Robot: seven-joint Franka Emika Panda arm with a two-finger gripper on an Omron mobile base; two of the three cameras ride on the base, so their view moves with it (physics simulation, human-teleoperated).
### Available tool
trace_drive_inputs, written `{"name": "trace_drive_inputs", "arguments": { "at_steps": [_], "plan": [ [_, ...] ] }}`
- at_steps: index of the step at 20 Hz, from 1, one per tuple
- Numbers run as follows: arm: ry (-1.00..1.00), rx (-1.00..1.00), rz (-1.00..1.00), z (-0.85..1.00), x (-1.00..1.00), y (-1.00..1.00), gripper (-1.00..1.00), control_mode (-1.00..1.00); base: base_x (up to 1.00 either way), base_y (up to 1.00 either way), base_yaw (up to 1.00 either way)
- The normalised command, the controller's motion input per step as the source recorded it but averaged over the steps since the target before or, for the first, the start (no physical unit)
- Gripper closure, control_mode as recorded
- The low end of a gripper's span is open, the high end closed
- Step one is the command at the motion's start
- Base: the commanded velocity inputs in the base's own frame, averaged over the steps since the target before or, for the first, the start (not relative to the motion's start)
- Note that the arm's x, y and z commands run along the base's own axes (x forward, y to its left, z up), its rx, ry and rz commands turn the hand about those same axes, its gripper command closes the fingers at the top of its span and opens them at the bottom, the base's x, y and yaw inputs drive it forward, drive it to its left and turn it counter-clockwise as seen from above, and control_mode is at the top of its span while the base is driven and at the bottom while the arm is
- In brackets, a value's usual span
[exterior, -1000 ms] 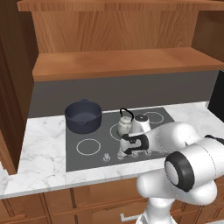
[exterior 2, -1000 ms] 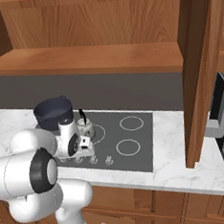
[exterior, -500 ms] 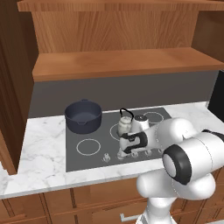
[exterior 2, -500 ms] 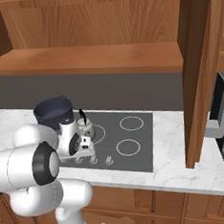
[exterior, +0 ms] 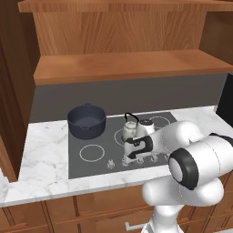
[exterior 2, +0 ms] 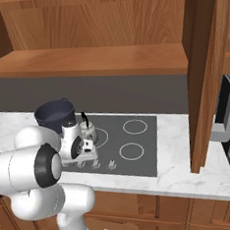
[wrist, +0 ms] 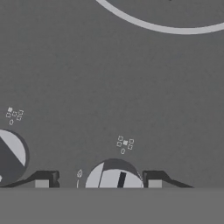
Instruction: Pick the kettle from the cabinet and place it on a stove burner. Then pick the pot from the counter and place it on another stove burner. Finally, turn both burners on.
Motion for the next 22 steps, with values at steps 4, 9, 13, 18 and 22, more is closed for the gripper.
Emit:
{"name": "trace_drive_inputs", "arguments": {
  "at_steps": [4,9,13,18,22],
  "plan": [
    [0.0,0.0,0.0,-0.05,0.0,0.0,1.0,-1.0,0.0,0.0,0.0],
    [0.0,0.0,0.0,-0.09,0.0,0.0,1.0,-1.0,0.0,0.0,0.0],
    [0.0,0.0,0.0,-0.1,0.0,-0.09,1.0,-1.0,0.0,0.0,0.0],
    [-0.01,0.0,0.0,-0.05,0.0,-0.13,1.0,-1.0,0.0,0.0,0.0],
    [0.0,0.0,0.0,-0.03,0.0,-0.12,1.0,-1.0,0.0,0.0,0.0]
  ]
}}
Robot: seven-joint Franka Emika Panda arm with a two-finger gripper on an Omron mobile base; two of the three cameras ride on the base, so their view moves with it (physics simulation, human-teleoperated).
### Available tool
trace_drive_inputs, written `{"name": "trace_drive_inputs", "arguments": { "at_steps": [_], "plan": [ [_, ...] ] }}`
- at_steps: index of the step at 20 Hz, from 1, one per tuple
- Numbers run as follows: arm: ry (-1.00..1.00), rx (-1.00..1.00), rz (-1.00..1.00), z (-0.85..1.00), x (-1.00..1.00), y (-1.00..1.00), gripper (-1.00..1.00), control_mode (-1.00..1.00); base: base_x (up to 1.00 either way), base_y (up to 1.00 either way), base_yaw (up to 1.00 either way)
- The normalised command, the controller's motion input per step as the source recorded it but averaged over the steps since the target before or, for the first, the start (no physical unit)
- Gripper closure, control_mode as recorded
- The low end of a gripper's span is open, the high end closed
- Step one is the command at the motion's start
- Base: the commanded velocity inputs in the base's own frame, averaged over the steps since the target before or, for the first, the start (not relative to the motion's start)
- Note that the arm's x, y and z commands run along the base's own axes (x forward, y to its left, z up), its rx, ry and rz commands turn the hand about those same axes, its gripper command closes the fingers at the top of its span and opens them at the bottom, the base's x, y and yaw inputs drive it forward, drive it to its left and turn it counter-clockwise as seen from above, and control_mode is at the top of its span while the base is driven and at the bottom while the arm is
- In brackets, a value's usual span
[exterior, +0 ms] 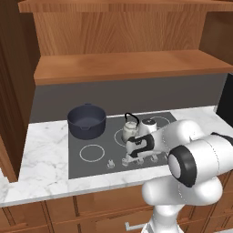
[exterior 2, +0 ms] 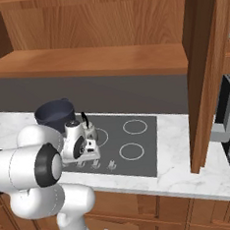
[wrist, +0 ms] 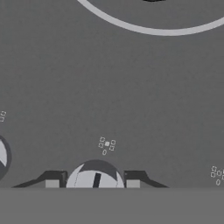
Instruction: Pick the kettle from the cabinet and place it on a stove burner. Then pick the pot from the counter and place it on another stove burner. Finally, turn both burners on.
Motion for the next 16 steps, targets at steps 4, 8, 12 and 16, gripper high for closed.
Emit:
{"name": "trace_drive_inputs", "arguments": {
  "at_steps": [4,8,12,16],
  "plan": [
    [-0.01,0.0,0.01,-0.05,0.0,-0.09,1.0,-1.0,0.0,0.0,0.0],
    [-0.04,0.0,0.06,-0.09,0.0,0.0,1.0,-1.0,0.0,0.0,0.0],
    [-0.08,0.0,0.07,-0.06,-0.03,0.0,1.0,-1.0,0.0,0.0,0.0],
    [-0.07,0.0,0.08,-0.06,-0.05,0.0,1.0,-1.0,0.0,0.0,0.0]
  ]
}}
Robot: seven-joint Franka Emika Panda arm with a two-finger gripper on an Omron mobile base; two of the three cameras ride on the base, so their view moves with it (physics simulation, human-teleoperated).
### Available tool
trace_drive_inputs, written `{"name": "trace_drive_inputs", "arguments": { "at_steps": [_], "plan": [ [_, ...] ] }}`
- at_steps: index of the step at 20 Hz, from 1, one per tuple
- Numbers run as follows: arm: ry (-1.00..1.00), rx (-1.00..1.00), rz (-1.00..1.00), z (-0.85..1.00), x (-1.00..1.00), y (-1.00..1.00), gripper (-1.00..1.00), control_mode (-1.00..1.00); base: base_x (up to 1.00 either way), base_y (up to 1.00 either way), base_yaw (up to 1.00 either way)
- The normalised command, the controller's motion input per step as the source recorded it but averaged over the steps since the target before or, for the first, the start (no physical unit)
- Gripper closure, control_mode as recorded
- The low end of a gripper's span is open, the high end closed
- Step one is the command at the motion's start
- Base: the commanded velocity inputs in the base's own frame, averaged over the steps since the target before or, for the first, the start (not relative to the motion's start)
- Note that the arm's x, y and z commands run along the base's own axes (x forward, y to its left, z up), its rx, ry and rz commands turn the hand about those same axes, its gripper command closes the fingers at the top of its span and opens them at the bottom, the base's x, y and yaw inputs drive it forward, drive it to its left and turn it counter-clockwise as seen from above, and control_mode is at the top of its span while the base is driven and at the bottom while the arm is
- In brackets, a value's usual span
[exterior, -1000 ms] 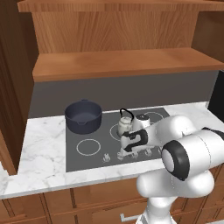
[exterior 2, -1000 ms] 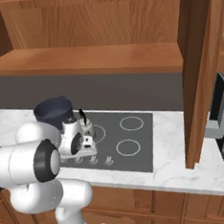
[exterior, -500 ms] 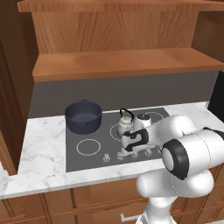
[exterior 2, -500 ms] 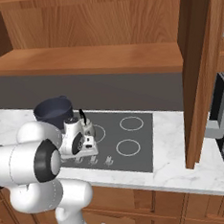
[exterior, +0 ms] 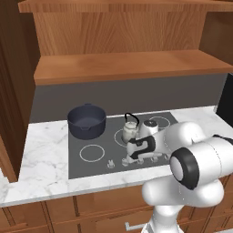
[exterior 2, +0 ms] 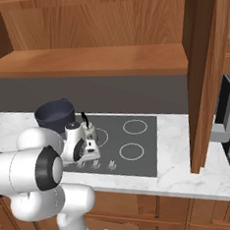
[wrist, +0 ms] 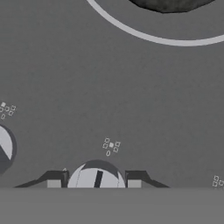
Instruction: Pick the kettle from the cabinet and place it on a stove burner. Then pick the pot from the counter and place it on another stove burner. Finally, turn both burners on.
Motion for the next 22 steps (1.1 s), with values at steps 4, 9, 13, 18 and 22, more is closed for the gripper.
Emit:
{"name": "trace_drive_inputs", "arguments": {
  "at_steps": [4,9,13,18,22],
  "plan": [
    [-0.07,0.0,0.08,-0.08,-0.02,0.0,1.0,-1.0,0.0,0.0,0.0],
    [-0.04,-0.03,0.1,-0.13,0.0,0.0,1.0,-1.0,0.0,0.0,0.0],
    [-0.04,-0.05,0.11,-0.16,0.0,0.0,1.0,-1.0,0.0,0.0,0.0],
    [-0.05,-0.07,0.12,-0.17,0.0,0.0,1.0,-1.0,0.0,0.0,0.0],
    [-0.1,-0.06,0.13,-0.17,0.0,0.0,1.0,-1.0,0.0,0.0,0.0]
  ]
}}
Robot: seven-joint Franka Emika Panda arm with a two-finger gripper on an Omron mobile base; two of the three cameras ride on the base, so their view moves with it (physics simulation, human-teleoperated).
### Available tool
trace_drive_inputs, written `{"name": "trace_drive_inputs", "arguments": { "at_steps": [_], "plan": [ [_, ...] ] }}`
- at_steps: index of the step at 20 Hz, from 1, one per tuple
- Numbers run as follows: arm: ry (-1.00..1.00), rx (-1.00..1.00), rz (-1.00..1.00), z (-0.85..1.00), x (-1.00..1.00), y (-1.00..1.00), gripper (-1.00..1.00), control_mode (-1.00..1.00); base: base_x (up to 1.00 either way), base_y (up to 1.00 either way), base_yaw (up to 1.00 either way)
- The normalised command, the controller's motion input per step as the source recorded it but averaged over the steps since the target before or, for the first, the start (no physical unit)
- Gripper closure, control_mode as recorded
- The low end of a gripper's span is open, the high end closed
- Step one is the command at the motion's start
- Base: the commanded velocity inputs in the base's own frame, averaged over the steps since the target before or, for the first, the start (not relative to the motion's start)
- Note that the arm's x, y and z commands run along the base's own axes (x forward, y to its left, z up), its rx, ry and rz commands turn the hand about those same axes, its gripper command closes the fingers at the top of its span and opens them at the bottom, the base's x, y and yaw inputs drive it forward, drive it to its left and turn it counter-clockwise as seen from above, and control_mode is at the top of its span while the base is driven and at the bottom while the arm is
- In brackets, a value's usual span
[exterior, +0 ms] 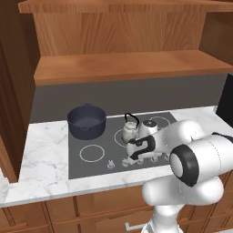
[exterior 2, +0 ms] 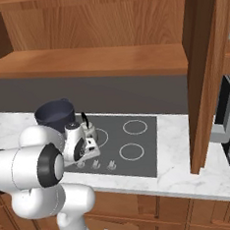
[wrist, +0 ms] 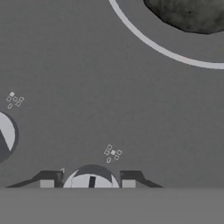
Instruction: Pick the kettle from the cabinet and place it on a stove burner. Then pick the pot from the counter and place it on another stove burner. Finally, turn both burners on.
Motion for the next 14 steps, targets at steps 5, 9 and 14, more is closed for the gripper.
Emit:
{"name": "trace_drive_inputs", "arguments": {
  "at_steps": [5,9,14],
  "plan": [
    [-0.16,-0.04,0.14,-0.15,-0.07,0.0,1.0,-1.0,0.0,0.0,0.0],
    [-0.16,-0.02,0.15,-0.16,-0.09,0.0,1.0,-1.0,0.0,0.0,0.0],
    [-0.13,-0.02,0.15,-0.17,-0.05,0.0,1.0,-1.0,0.0,0.0,0.0]
  ]
}}
